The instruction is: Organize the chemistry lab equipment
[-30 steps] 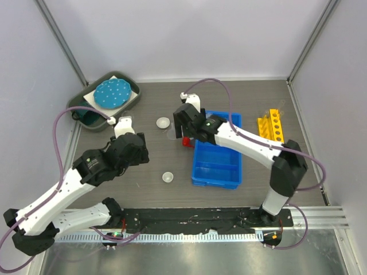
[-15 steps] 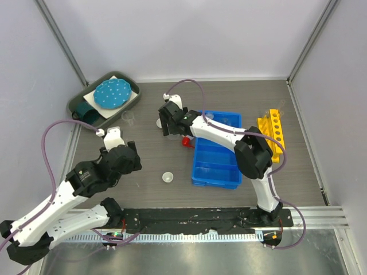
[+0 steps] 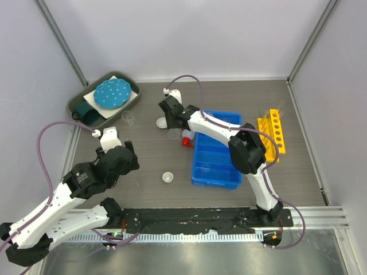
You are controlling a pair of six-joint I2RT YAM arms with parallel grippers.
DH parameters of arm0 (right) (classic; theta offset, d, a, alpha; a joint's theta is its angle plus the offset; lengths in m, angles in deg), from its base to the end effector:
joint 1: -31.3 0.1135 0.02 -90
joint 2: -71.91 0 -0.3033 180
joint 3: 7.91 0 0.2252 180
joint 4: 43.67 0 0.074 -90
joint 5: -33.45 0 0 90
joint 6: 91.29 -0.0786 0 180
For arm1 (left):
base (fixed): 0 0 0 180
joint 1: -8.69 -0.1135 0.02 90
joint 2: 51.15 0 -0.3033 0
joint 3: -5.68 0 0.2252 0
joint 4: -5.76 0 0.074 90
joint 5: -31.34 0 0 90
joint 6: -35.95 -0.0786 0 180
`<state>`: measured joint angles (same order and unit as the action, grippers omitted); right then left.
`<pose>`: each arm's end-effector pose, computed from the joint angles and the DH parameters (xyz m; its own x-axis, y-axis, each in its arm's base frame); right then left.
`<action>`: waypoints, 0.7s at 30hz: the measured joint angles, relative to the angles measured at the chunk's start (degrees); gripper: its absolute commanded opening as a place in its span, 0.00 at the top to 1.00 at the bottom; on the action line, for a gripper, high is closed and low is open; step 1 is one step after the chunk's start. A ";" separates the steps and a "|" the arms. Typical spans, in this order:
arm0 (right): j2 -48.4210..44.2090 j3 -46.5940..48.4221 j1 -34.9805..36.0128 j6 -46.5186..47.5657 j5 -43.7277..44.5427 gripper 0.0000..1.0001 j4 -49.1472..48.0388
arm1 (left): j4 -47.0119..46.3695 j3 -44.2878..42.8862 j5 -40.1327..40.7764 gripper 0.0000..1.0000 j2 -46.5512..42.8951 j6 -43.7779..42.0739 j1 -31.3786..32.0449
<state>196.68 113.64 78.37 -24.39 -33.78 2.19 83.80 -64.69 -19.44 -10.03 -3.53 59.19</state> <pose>0.3722 0.3554 0.2393 -0.6705 -0.1897 -0.7172 -0.2603 0.9655 -0.0120 0.0872 -0.0277 0.3215 -0.5611 -0.2594 -0.7860 -0.1577 0.9657 -0.2061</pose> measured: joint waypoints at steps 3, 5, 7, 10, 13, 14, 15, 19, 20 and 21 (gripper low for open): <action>0.66 0.74 -0.37 0.11 -0.02 0.64 0.00 | -0.04 0.00 0.02 0.27 0.39 -0.17 -0.11; 1.29 1.14 -0.59 0.09 -0.04 0.64 0.02 | -0.07 0.02 0.02 0.27 0.66 -0.22 -0.31; 1.92 1.42 -0.70 0.09 -0.11 0.69 0.00 | -0.15 0.09 0.02 0.27 0.76 -0.37 -0.39; 2.84 1.55 -0.68 0.17 -0.31 0.78 0.07 | -0.15 0.20 0.02 0.27 0.76 -0.52 -0.68; 3.23 1.57 -0.68 0.28 -0.52 0.92 0.24 | -0.15 0.22 0.02 0.27 0.76 -0.90 -0.90; 3.23 1.57 -0.68 0.31 -0.57 0.99 0.31 | -0.15 0.22 0.02 0.27 0.76 -1.03 -1.05; 3.23 1.62 -0.68 0.31 -0.61 0.99 0.37 | -0.15 0.22 0.02 0.27 0.76 -1.14 -1.09; 3.23 2.01 -0.66 0.04 -1.31 0.99 0.52 | -0.15 0.22 0.02 0.27 0.87 -1.40 -1.46; 3.21 2.05 -0.63 0.02 -1.46 0.99 0.52 | -0.13 0.22 0.02 0.27 0.96 -1.42 -1.51; 3.21 2.10 -0.59 0.02 -1.53 0.99 0.52 | -0.13 0.22 0.02 0.27 1.05 -1.44 -1.51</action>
<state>199.90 115.74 77.78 -24.36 -35.31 2.72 83.67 -64.47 -19.42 -8.98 -4.97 57.68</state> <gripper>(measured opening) 0.129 0.728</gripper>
